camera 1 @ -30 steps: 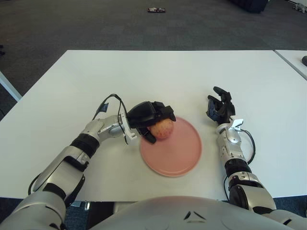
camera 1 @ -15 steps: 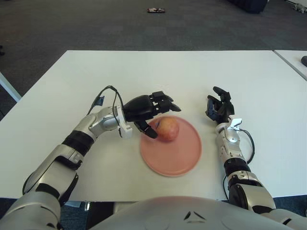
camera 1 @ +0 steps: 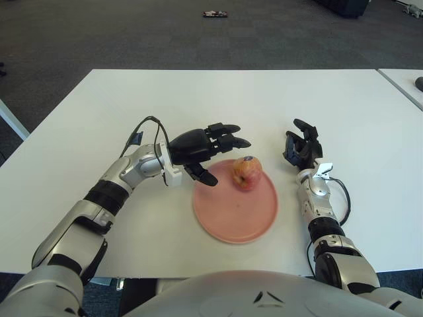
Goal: Put the apple into the plate.
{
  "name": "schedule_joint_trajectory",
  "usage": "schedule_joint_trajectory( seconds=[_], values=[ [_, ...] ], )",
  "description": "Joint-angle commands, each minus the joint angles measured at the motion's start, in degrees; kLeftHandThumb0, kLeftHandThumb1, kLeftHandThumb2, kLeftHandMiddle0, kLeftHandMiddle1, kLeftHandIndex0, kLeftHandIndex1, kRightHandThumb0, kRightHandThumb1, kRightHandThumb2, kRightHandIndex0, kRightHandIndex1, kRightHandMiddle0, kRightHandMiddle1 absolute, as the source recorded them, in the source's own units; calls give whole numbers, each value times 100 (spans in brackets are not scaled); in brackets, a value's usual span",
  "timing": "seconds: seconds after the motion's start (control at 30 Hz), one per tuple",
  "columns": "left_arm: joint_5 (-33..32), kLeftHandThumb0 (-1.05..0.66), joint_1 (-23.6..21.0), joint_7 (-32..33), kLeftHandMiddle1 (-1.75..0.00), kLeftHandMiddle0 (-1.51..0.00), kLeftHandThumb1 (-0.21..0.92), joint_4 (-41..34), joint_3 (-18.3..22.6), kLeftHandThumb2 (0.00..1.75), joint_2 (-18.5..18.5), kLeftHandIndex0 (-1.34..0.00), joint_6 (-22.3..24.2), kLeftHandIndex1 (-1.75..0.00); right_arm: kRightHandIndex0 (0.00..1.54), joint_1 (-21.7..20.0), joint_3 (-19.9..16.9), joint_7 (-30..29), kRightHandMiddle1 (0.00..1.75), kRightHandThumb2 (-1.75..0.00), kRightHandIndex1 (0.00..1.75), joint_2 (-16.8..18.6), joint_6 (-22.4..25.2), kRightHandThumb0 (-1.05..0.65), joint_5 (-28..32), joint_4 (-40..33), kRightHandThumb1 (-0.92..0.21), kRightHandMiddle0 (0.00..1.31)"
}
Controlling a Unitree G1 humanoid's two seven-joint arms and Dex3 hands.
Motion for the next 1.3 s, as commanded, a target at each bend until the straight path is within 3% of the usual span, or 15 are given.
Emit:
schedule_joint_trajectory(
  seconds=[0.0, 0.57, 0.63, 0.8, 0.93, 1.03, 1.17, 1.27],
  values=[
    [-66, -96, 38, -78, -17, -8, 92, -43, 125, 77, 8, 0, 52, -56, 13, 197, 33, -9, 87, -87, 76, 53, 253, -44, -22, 235, -65, 0],
    [-128, -98, 75, 537, -14, -8, 92, 391, 619, 66, -354, 0, -258, -63, 15, 243, 92, 78, 87, -86, 75, 59, 213, -46, 1, 185, -65, 0],
    [-367, -98, 60, 452, -13, -8, 92, 488, 674, 63, -375, 0, -221, -63, 15, 244, 97, 58, 88, -86, 75, 62, 221, -46, -6, 187, -65, 0],
    [-1893, -100, 116, -381, -10, -5, 92, 620, 697, 61, -438, 0, 88, -55, 15, 248, 92, 20, 90, -85, 75, 80, 253, -45, 2, 175, -65, 0],
    [-2977, -100, 502, -526, -8, -3, 92, 488, 995, 60, -760, 0, 572, -43, 14, 267, 91, 40, 89, -86, 75, 101, 304, -45, 32, 140, -64, 0],
    [-3198, -98, 640, -331, -7, -3, 92, 507, 1252, 63, -1032, 0, 619, -36, 13, 290, 88, 52, 88, -86, 75, 101, 309, -45, 43, 123, -64, 0],
    [-3232, -96, 360, -261, -7, -4, 92, 1346, 1666, 69, -1207, 0, 408, -32, 11, 319, 82, 82, 86, -87, 75, 102, 319, -45, 62, 95, -64, 0],
    [-2956, -95, 302, 193, -7, -5, 92, 1618, 1956, 77, -1402, 0, 252, -32, 10, 329, 70, 112, 85, -88, 75, 117, 331, -44, 98, 77, -63, 0]
  ],
)
